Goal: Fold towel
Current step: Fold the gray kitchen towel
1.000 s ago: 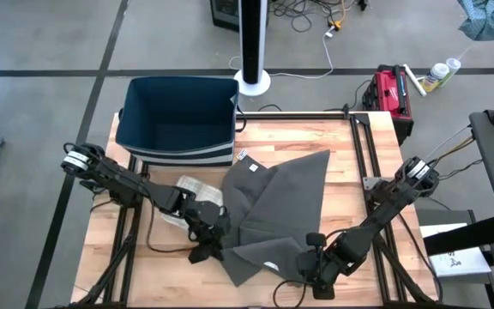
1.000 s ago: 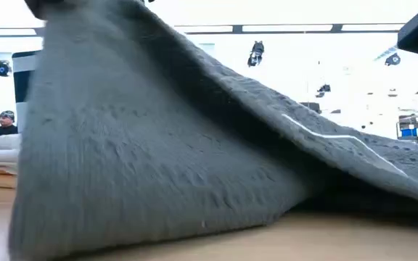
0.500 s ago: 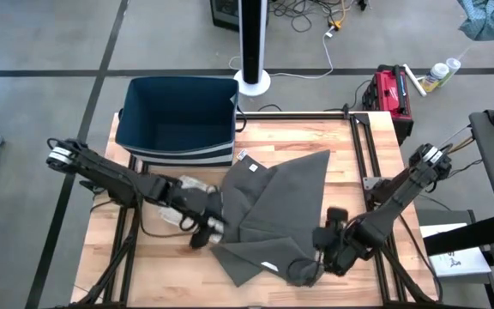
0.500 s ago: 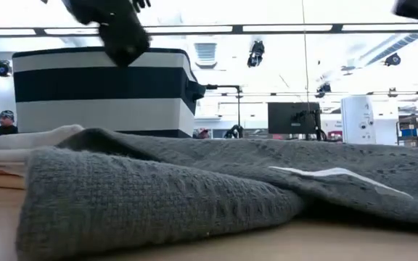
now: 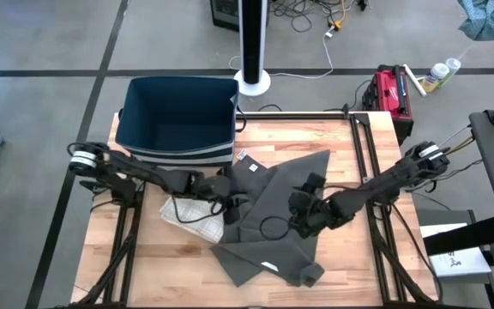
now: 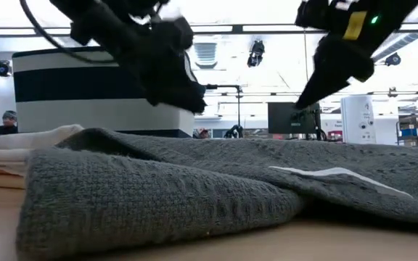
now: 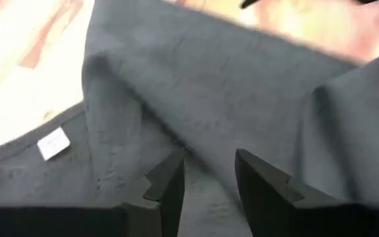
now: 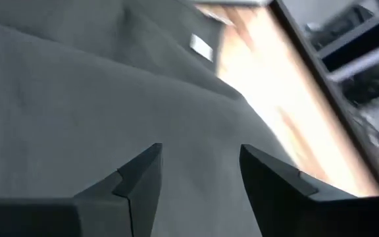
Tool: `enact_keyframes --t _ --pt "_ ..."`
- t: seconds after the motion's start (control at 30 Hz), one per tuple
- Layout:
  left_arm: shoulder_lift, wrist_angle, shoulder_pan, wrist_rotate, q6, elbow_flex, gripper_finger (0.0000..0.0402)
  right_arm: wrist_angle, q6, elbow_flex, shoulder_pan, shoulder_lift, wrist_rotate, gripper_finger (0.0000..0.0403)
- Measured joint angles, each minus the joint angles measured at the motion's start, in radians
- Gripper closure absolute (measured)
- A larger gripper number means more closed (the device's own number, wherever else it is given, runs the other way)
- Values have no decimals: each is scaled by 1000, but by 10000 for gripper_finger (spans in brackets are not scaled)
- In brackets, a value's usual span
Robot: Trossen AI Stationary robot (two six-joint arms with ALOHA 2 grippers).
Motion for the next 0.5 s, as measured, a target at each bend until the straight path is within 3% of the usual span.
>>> enact_keyframes --t 0.1,0.27,0.37,0.5 --pt "65 3 -3 -33 0 6 282 313 -100 -118 -43 11 -31 213" --pt "147 -15 -3 -35 -16 5 287 712 -188 -246 -114 74 -209 220" --pt "173 -14 -10 -32 -19 5 287 773 -182 -262 -135 131 -287 220" --pt "184 -9 -17 -31 -20 5 287 781 -132 -262 -132 223 -315 222"
